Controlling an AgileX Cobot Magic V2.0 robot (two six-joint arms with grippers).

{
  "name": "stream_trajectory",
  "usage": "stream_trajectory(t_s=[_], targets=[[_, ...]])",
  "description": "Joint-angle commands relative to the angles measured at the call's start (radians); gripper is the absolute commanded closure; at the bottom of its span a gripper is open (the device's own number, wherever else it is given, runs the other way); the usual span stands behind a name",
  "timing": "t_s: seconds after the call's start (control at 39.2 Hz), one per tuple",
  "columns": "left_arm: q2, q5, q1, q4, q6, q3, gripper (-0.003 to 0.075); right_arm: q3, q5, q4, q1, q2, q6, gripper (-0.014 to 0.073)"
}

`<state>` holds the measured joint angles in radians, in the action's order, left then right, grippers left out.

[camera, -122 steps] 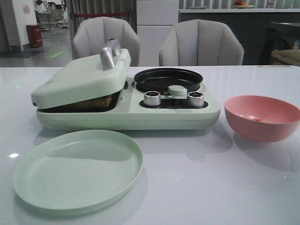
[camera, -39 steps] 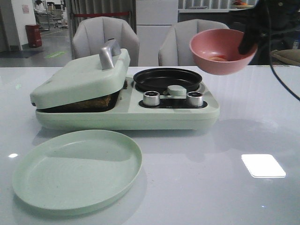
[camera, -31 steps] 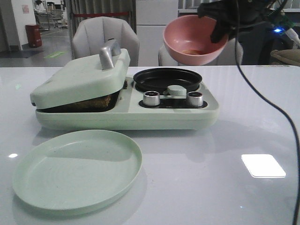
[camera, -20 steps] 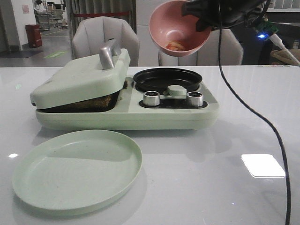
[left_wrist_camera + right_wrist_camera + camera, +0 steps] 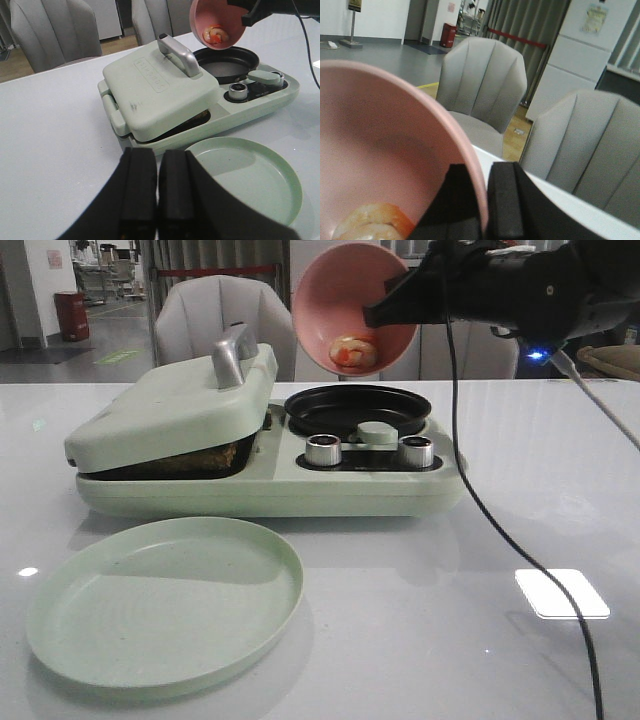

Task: Make breakfast with bread and shrimp
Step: 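Tilt the pink bowl over the black frying pan to pour shrimp, then carry the emptied pink bowl back and lower it onto the table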

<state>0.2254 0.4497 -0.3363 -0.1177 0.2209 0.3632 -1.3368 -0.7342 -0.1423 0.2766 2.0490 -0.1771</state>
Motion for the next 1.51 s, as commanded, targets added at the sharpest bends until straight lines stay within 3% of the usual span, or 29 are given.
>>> stream_trajectory(t_s=[0.0, 0.28, 0.43, 0.84, 1.0, 1.12, 1.3, 1.48], targets=[[0.008, -0.074, -0.008, -0.005, -0.013, 0.028, 0.0606, -0.029, -0.14, -0.029, -0.003, -0.06, -0.126, 0.0442], [0.008, -0.074, -0.008, -0.005, -0.013, 0.028, 0.0606, -0.016, -0.186, -0.029, -0.003, -0.06, -0.631, 0.0442], [0.008, -0.074, -0.008, -0.005, -0.013, 0.028, 0.0606, -0.013, -0.271, -0.029, -0.003, -0.06, -0.774, 0.0442], [0.008, -0.074, -0.008, -0.005, -0.013, 0.028, 0.0606, 0.017, -0.214, -0.168, -0.003, -0.059, -0.773, 0.0442], [0.008, -0.074, -0.008, -0.005, -0.013, 0.028, 0.0606, 0.017, -0.221, -0.158, -0.003, -0.059, -0.763, 0.0442], [0.008, -0.074, -0.008, -0.005, -0.013, 0.028, 0.0606, 0.012, -0.243, -0.009, -0.003, -0.059, -0.637, 0.0442], [0.008, -0.074, -0.008, -0.005, -0.013, 0.028, 0.0606, -0.023, -0.247, 0.435, -0.003, -0.068, -0.319, 0.0442], [0.008, -0.074, -0.008, -0.005, -0.013, 0.028, 0.0606, -0.03, -0.037, 0.645, -0.017, -0.132, -0.21, 0.0442]])
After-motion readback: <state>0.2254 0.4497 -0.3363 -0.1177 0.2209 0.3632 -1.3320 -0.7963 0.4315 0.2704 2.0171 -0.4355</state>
